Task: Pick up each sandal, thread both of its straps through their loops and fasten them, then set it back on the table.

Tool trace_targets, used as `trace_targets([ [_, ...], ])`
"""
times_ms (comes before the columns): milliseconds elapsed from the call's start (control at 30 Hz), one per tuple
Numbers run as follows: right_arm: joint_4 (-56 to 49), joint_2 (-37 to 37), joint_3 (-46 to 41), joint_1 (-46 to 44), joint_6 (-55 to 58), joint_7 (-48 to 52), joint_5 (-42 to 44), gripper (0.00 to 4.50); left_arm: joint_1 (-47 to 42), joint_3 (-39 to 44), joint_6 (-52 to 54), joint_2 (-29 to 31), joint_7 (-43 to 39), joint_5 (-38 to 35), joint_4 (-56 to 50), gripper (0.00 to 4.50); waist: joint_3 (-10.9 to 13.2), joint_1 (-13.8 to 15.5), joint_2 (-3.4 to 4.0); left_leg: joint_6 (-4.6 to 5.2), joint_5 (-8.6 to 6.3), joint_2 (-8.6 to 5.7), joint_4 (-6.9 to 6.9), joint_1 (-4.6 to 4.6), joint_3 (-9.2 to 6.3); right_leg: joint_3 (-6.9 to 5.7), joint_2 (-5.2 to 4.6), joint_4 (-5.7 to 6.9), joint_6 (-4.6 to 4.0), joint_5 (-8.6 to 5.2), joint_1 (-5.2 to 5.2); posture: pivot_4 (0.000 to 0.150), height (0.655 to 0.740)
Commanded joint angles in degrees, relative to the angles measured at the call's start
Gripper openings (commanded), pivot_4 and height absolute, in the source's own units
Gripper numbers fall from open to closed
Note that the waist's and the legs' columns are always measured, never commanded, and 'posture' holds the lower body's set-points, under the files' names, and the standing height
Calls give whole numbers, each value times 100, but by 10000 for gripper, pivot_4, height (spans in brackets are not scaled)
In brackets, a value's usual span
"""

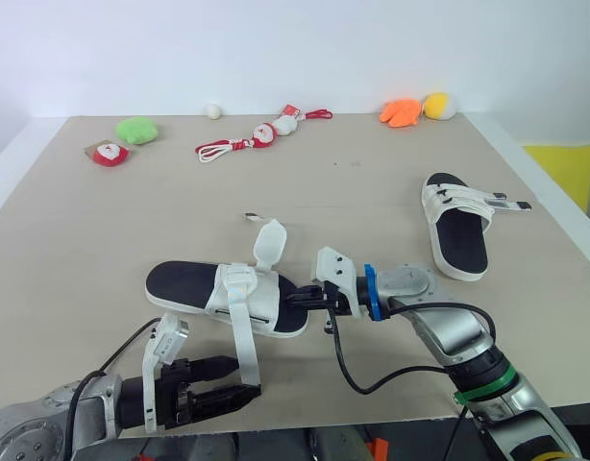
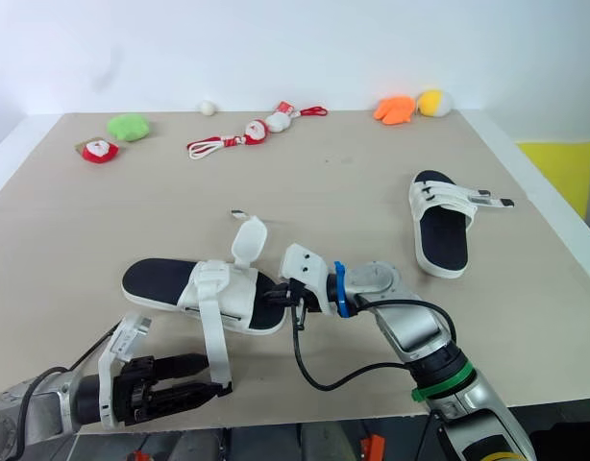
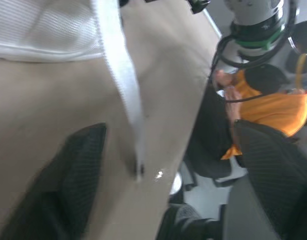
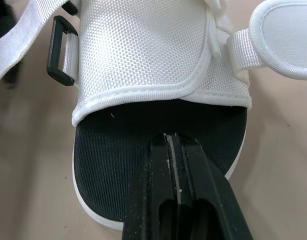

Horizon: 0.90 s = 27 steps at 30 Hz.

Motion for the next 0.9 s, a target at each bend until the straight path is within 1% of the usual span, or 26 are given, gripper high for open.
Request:
trace_targets([
  [33, 42, -16, 45, 4, 42, -74, -112, 0, -170, 56, 92, -10, 35, -69, 17, 22799, 0, 1, 0, 0, 0, 0, 0, 0, 0, 0, 1, 0, 0, 0, 0, 1500, 7400],
  [100, 45, -11, 38, 0, 36, -89, -118, 0, -281, 10, 145, -25, 12, -30, 69, 14161, 0, -1, 0, 0, 0, 0, 0, -1, 0, 0, 1, 0, 0, 0, 0, 1500, 7400],
  [133, 48, -8, 35, -2, 32, -96, -122, 0, -317, -3, 163, -30, -4, -3, 86, 8365, 0, -1, 0, 0, 0, 0, -1, -1, 0, 0, 1, 0, 0, 0, 1, 1500, 7400],
  [167, 48, -12, 25, -5, 29, -99, -121, 0, -356, -16, 186, -36, -15, 15, 107, 3517, 0, -1, 0, 0, 0, 0, -1, -1, 0, 0, 1, 0, 0, 0, 0, 1500, 7400],
  [200, 48, -15, 19, -6, 28, -100, -120, 0, -381, -21, 205, -42, -21, 26, 120, 622, 0, -1, 0, 0, 0, 0, -1, -1, 0, 0, 1, 0, 0, 0, 0, 1500, 7400],
  [367, 77, -12, 12, 0, -16, -122, -136, 0, -713, -108, 398, 128, -290, 66, 196, 622, 0, 0, -1, 0, 0, 0, 0, -1, 0, 0, 1, 0, 0, 0, 0, 1500, 7400],
  [467, 86, -10, 14, -1, -33, -129, -143, 0, -1131, 3, 632, 320, -510, -170, 354, 622, 0, 0, -1, 0, 0, 0, 0, -1, -2, 0, 4, 0, 0, 1, 0, 1500, 7400],
  [567, 80, -6, 21, 15, -53, -138, -153, 0, -2149, 149, 1004, 804, -1066, -468, 757, 622, 2, 0, -7, 0, 1, 0, 1, -2, -5, 0, 9, 1, 0, 1, -1, 1500, 7400],
  [667, 92, 25, 32, 6, -51, -164, -157, 0, -2982, 121, 1290, 999, -1326, -528, 1304, 622, 2, -10, -2, 0, 2, 4, 2, -5, -12, -1, 19, 2, 2, 3, -1, 1500, 7400],
  [767, 98, 56, 48, 4, -58, -192, -169, 0, -3783, -36, 1461, 1097, -1691, -272, 1849, 622, 3, -26, -3, 0, 1, 5, -5, -6, -11, 4, 23, 1, 2, 2, -2, 1500, 7400],
  [833, 113, 90, 46, -5, -55, -234, -169, 0, -4091, -186, 1474, 1123, -1986, -27, 2090, 622, 3, -27, -3, 0, 1, 11, -7, -9, -18, 4, 33, 2, 2, 2, -4, 1500, 7400],
  [900, 119, 121, 57, -5, -50, -278, -172, 0, -4360, -470, 1324, 1194, -2441, 425, 2374, 622, 3, -27, -3, 0, 1, 13, -9, -9, -19, 4, 39, 3, 2, 2, -4, 1500, 7400],
])
